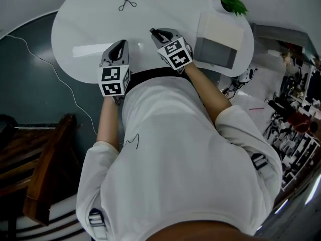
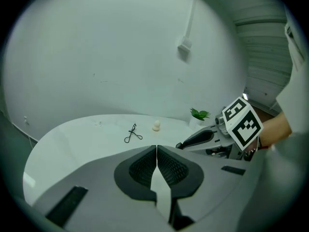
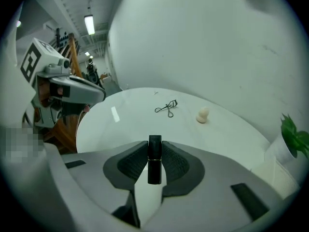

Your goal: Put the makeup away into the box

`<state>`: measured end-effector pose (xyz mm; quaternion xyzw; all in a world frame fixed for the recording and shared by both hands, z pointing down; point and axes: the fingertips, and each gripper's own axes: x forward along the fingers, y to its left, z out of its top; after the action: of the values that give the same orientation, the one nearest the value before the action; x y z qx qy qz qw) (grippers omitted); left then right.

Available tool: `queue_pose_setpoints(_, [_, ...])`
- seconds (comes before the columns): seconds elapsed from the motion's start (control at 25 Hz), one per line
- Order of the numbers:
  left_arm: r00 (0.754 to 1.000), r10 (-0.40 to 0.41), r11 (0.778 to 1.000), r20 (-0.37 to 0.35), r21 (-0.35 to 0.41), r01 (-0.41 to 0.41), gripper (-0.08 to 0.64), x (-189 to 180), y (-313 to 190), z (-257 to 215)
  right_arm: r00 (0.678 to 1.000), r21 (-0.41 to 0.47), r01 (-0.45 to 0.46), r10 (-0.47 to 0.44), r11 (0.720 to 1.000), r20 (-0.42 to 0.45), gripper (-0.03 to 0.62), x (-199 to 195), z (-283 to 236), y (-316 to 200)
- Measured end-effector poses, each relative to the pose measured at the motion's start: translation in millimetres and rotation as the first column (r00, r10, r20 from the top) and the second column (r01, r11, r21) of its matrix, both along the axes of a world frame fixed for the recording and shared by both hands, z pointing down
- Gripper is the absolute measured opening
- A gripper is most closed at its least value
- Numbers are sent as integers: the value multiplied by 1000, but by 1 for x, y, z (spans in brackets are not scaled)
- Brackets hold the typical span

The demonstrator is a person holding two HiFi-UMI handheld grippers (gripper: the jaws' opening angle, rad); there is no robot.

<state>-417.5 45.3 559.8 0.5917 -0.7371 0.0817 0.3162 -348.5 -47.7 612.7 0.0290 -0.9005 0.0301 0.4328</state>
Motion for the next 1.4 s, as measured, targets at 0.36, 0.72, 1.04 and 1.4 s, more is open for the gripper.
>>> queue_pose_setpoints(0.36, [976, 209, 977, 59, 33, -211, 21, 55, -62, -26, 952, -26, -245, 245, 969, 183, 85, 56, -59, -37])
queue_pose_setpoints(0.72, [952, 278, 955, 127, 74, -288, 21, 124, -122, -59, 860, -91, -373, 381, 923, 340, 84, 118, -99, -86])
queue_pose_setpoints(1.04, [920, 363, 923, 146, 82, -377, 21, 191, -175, -73, 758, -106, -454, 445, 885, 476, 86, 181, -146, -143])
queue_pose_setpoints(1.4, [847, 506, 849, 164, 82, -523, 21, 269, -240, -78, 653, -97, -599, 555, 795, 516, 86, 288, -172, -205])
